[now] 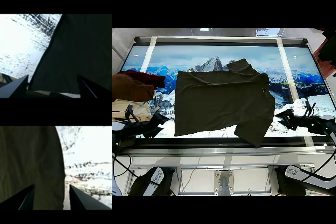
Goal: Fold the shirts.
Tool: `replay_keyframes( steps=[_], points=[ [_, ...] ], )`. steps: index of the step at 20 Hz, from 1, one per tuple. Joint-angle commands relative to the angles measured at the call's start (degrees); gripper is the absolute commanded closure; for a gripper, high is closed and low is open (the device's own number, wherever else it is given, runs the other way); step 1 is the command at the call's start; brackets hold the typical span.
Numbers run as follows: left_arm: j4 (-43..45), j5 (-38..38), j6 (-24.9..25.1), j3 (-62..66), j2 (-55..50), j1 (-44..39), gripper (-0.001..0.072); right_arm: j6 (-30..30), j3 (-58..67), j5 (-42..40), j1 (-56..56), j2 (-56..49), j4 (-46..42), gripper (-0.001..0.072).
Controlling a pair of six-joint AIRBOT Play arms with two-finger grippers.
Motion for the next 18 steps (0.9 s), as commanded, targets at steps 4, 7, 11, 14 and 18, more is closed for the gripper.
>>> replay_keyframes(
  steps=[4, 7, 11, 14, 18],
  points=[
    [-2.1, -3.1, 1.4, -1.6, 0.4, 0.2, 0.0013, -0.4, -2.2, -11.0, 7.9, -4.3, 7.8, 0.0244],
    [-2.0, -4.4, 2.3, -1.8, 0.4, 0.2, 0.0012, -0.7, -2.2, -10.7, 7.9, -4.7, 8.8, 0.046],
    [-1.9, -3.3, 0.2, -6.2, 0.4, 0.2, 0.0012, -3.0, -2.2, -8.5, 7.9, -4.7, 10.2, 0.0678],
    [-2.8, 2.2, -4.6, -10.3, 0.4, 0.2, 0.0013, -6.2, -2.2, -6.8, 7.9, -4.7, 15.5, 0.0678],
    [-8.0, 4.6, -4.8, -11.9, 0.4, -0.3, 0.0015, -8.9, -2.2, -5.6, 7.9, -4.6, 21.4, 0.0678]
  ],
)
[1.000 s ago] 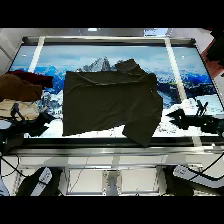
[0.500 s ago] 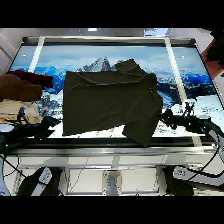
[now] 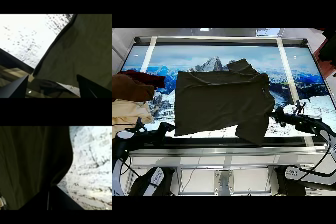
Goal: Fold the shirts.
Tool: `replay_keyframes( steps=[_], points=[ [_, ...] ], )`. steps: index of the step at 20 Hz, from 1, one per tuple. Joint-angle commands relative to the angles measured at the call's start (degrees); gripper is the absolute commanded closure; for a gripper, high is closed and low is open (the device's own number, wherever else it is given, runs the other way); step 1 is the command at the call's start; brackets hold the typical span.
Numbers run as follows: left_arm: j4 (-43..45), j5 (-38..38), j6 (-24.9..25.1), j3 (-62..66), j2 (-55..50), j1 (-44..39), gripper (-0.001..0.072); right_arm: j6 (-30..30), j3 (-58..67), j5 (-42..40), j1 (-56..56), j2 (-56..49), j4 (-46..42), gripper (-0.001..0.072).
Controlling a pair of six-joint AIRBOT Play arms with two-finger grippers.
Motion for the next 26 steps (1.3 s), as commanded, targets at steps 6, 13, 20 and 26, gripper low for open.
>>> replay_keyframes(
  steps=[6, 13, 20, 26],
  points=[
    [-3.0, 6.7, -2.9, -1.8, -0.2, -8.1, 0.0163, -4.8, 0.0, 2.6, 0.0, 0.0, 10.3, 0.0678],
    [-18.5, 13.7, 5.0, -0.3, -2.3, -12.4, 0.0694, -9.7, 0.8, 8.7, -0.4, 0.6, 14.9, 0.068],
    [-43.5, 2.0, 29.0, 27.8, 0.1, -4.7, 0.0696, -4.6, 18.2, 33.5, -14.6, 18.0, 15.4, 0.0682],
    [-41.8, 1.7, 29.8, 57.0, 9.9, 2.4, 0.0696, 4.2, 39.8, 32.1, -24.1, 40.6, 15.4, 0.0682]
  ],
)
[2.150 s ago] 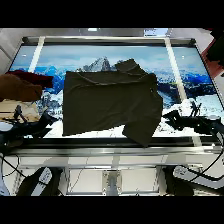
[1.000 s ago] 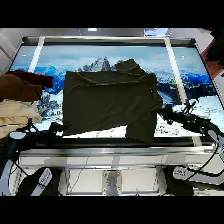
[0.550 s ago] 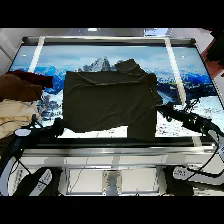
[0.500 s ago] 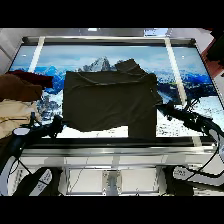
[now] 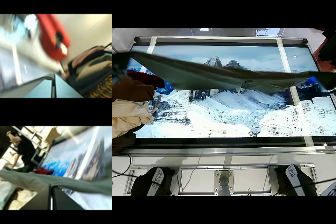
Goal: Fold the shirts.
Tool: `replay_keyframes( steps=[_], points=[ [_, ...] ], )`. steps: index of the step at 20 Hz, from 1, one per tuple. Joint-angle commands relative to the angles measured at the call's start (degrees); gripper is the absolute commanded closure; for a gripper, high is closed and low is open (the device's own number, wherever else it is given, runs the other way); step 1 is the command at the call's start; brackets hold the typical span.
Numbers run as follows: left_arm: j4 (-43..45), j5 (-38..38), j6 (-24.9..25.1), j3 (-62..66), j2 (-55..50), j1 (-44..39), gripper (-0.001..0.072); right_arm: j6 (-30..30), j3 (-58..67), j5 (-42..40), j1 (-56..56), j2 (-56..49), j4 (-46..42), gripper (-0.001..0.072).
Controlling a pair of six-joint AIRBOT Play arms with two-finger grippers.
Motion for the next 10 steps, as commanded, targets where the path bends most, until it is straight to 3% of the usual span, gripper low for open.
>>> replay_keyframes(
  steps=[1, 3, 6, 8, 10],
  points=[
    [1.7, 0.9, 1.9, 16.9, 4.9, 3.6, 0.0696, 5.7, 14.2, -5.7, -4.6, 11.4, 0.1, 0.0683],
    [8.6, 6.4, 0.1, 24.6, 5.7, 3.8, 0.0697, 6.1, 23.5, -11.8, -6.0, 13.0, -0.9, 0.0684],
    [22.8, 11.6, -7.1, 31.7, 5.2, 3.8, 0.0698, 7.0, 34.1, -16.1, -6.4, 10.8, -7.1, 0.0685],
    [31.9, 8.1, -11.6, 32.4, 4.2, 3.8, 0.0698, 8.1, 36.4, -16.6, -6.4, 7.0, -7.9, 0.0685],
    [34.3, 1.6, -13.4, 32.4, 0.9, 3.8, 0.0698, 9.0, 36.4, -14.9, -6.1, 1.8, -6.4, 0.0685]
  ],
)
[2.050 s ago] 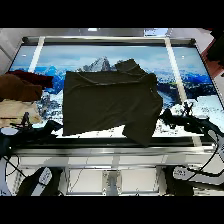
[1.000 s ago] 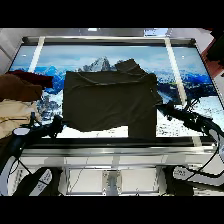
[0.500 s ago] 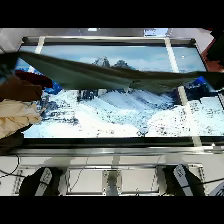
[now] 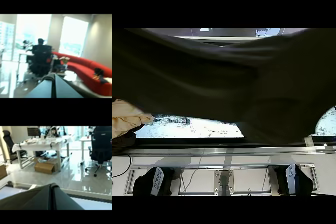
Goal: Fold the shirts.
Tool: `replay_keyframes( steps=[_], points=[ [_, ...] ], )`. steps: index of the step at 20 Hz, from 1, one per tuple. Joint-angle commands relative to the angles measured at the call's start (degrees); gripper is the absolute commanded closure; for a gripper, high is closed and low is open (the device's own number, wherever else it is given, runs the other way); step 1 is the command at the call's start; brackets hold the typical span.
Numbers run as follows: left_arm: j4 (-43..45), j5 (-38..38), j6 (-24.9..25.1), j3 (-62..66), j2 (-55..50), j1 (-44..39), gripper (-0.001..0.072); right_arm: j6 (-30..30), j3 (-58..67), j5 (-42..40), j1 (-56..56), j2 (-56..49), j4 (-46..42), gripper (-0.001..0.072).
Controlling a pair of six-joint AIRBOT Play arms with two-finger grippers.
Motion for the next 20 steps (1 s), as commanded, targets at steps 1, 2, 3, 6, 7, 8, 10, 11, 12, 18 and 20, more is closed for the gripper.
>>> replay_keyframes(
  steps=[1, 2, 3, 6, 7, 8, 10, 11, 12, 18, 20],
  points=[
    [8.7, -8.0, -4.9, 2.4, -5.0, -0.3, 0.0698, 2.3, 3.5, 0.4, 1.1, -7.5, -0.9, 0.0685],
    [8.3, -10.7, -5.2, 2.4, -7.9, -1.7, 0.0698, 2.3, 3.5, 1.6, 3.3, -10.5, -1.8, 0.0684],
    [8.5, -13.2, -5.8, 2.4, -11.0, -3.7, 0.0698, 2.3, 3.5, 2.5, 7.0, -14.0, -4.2, 0.0684],
    [17.6, -17.0, -6.3, 2.3, -21.5, -16.2, 0.0698, 2.6, 3.5, 4.0, 22.8, -25.3, -18.1, 0.0684],
    [24.4, -16.4, -7.6, 2.0, -25.3, -21.1, 0.0698, 4.1, 3.5, 3.7, 28.2, -29.5, -25.0, 0.0684],
    [32.4, -15.7, -10.1, 1.9, -29.3, -25.4, 0.0698, 5.8, 3.5, 2.8, 32.4, -33.5, -31.8, 0.0684],
    [49.2, -12.3, -18.7, 1.9, -37.9, -31.2, 0.0697, 9.3, 3.5, -0.3, 38.6, -41.9, -43.5, 0.0684],
    [55.3, -9.3, -23.2, 1.9, -42.3, -32.5, 0.0697, 10.5, 3.5, -2.6, 40.3, -46.1, -46.8, 0.0685],
    [58.1, -6.4, -27.2, 2.0, -46.1, -32.7, 0.0698, 11.6, 3.5, -4.8, 41.0, -49.7, -47.7, 0.0685],
    [59.0, 0.0, -32.0, 2.4, -58.8, -32.3, 0.0697, 12.7, 3.5, -15.7, 41.3, -61.2, -44.2, 0.0684],
    [60.1, -1.3, -31.9, 2.4, -58.7, -32.3, 0.0697, 12.5, 3.6, -14.0, 41.2, -61.0, -46.4, 0.0684]
  ],
)
